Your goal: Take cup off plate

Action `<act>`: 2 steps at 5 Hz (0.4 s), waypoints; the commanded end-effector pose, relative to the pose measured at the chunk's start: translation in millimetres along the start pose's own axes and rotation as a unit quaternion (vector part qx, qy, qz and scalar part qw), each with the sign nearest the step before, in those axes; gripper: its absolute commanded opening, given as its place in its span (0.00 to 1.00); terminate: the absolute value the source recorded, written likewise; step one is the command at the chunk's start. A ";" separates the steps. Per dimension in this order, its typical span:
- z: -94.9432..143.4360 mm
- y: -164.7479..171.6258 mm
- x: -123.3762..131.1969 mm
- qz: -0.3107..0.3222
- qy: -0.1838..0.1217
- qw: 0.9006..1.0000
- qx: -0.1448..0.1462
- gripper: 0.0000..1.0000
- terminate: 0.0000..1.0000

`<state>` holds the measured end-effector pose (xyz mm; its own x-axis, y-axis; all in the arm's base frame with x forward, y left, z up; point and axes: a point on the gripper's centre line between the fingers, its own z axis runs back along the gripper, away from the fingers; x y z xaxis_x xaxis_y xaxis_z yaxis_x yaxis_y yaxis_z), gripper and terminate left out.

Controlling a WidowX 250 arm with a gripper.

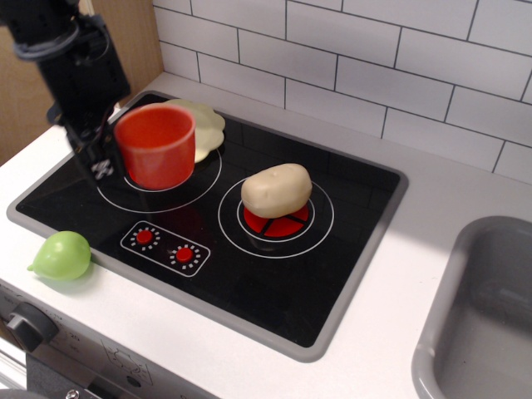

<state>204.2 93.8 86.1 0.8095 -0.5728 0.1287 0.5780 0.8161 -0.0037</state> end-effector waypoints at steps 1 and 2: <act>-7.0 -33.6 11.3 -0.046 0.018 0.999 -0.010 0.00 0.00; -18.2 -50.9 19.8 -0.060 0.017 0.998 -0.013 0.00 0.00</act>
<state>184.2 36.2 57.4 0.7377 -0.6709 0.0759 0.6747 0.7365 -0.0477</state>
